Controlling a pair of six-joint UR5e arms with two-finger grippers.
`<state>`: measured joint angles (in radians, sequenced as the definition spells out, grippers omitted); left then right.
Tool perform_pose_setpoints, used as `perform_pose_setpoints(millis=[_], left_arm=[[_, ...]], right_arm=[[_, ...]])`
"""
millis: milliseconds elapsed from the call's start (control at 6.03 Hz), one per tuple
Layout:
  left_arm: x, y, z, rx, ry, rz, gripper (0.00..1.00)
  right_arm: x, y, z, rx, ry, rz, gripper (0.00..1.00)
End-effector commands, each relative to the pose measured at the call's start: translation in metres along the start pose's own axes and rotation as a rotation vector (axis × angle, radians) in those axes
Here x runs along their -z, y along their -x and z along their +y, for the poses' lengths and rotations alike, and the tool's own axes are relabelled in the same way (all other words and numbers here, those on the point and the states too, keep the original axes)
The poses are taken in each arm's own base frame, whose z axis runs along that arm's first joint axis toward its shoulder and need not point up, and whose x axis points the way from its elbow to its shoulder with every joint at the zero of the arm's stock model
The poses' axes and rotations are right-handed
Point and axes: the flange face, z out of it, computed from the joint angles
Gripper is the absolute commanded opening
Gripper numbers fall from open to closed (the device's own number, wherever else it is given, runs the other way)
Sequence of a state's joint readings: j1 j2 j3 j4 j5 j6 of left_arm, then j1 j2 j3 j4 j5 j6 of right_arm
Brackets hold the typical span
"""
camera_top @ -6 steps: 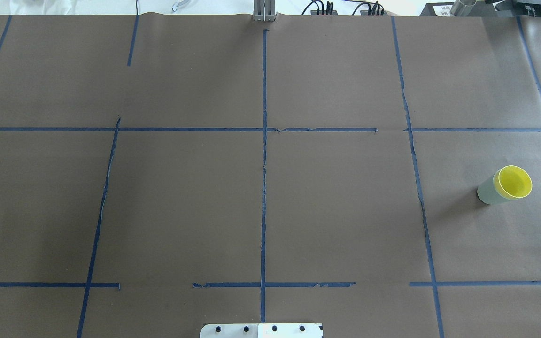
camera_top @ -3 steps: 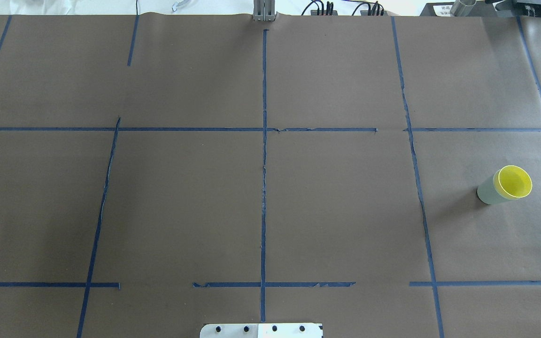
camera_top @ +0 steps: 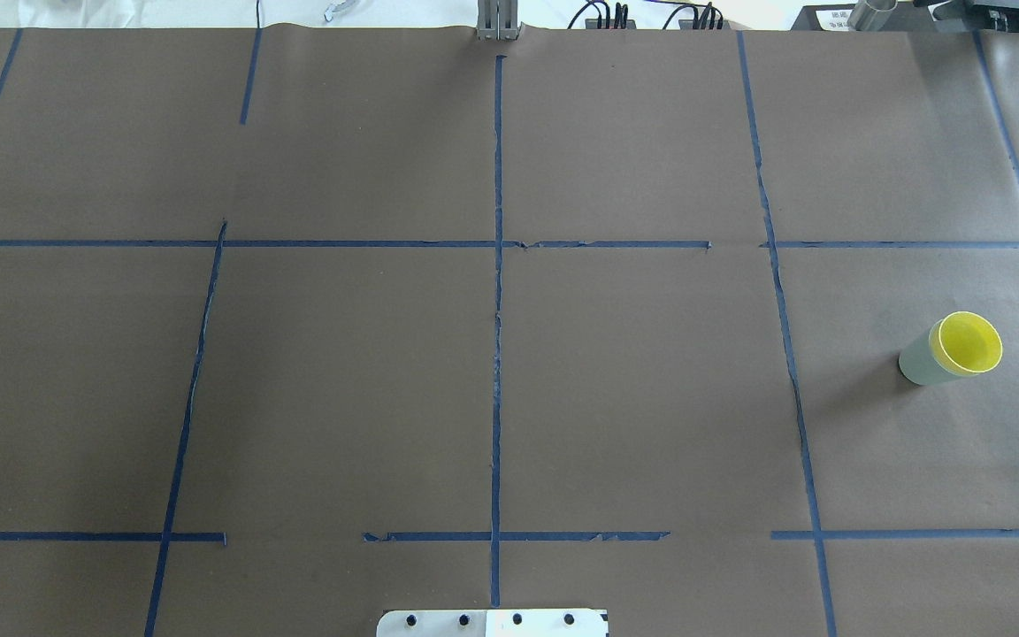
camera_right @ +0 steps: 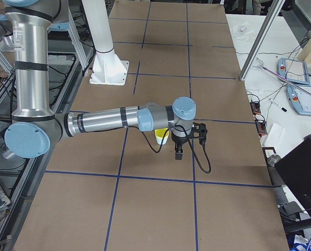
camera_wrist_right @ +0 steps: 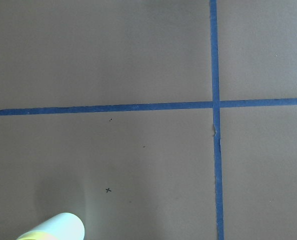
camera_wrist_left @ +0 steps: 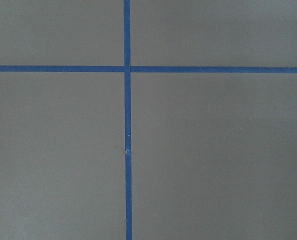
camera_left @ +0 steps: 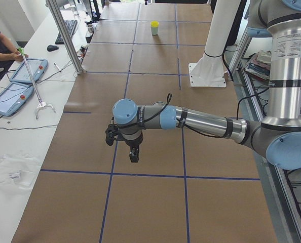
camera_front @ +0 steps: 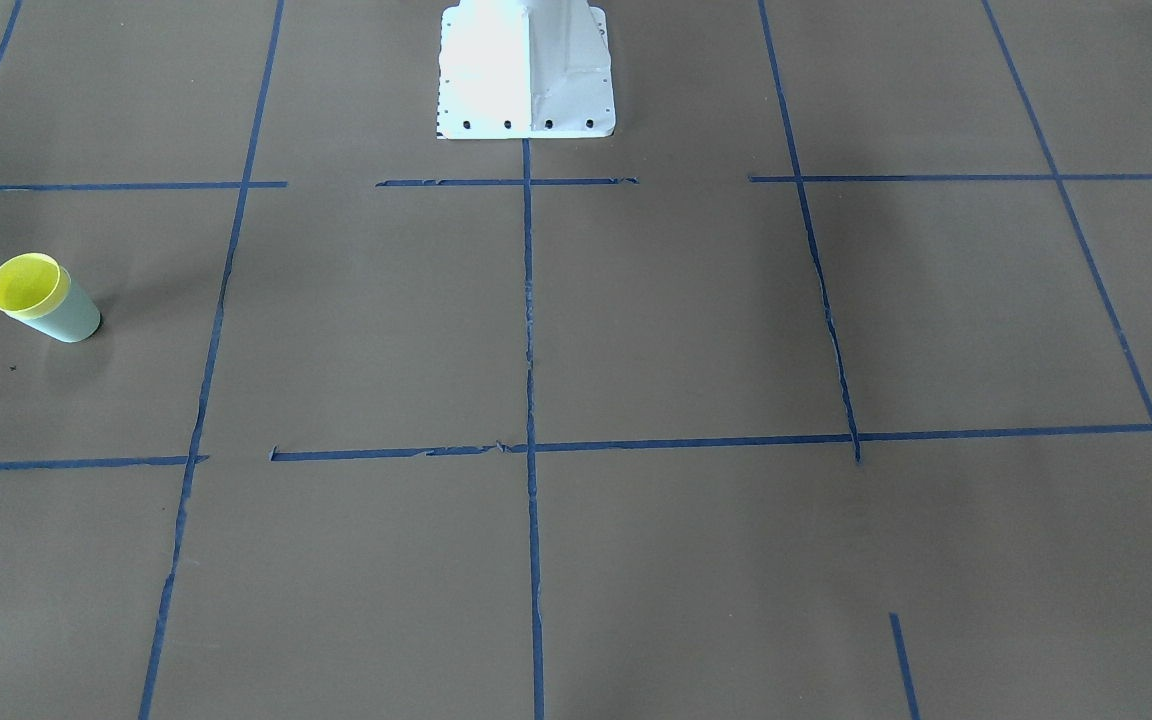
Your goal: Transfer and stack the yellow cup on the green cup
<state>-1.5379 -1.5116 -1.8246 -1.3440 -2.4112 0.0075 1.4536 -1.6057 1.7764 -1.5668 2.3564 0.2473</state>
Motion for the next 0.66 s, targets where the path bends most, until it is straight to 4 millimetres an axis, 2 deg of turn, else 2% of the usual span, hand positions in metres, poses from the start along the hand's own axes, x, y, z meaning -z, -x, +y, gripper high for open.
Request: perform_pose_setpoints(millis=[0,166,497], left_arm=[[0.002,-0.003,0.004,-0.02,-0.007,-0.021,1.0],[-0.007,0.002,0.004,-0.014,0.012,-0.022,1.0],[-0.004,0.005,0.001,-0.046,-0.014,-0.093,1.0]], right_arm=[[0.012,-0.002,0.005,0.0,-0.026,-0.003,1.0],[0.011,-0.004,0.01,-0.001,-0.023,-0.002,1.0],[0.017,-0.003,0.024,0.005,-0.031,-0.004,1.0]])
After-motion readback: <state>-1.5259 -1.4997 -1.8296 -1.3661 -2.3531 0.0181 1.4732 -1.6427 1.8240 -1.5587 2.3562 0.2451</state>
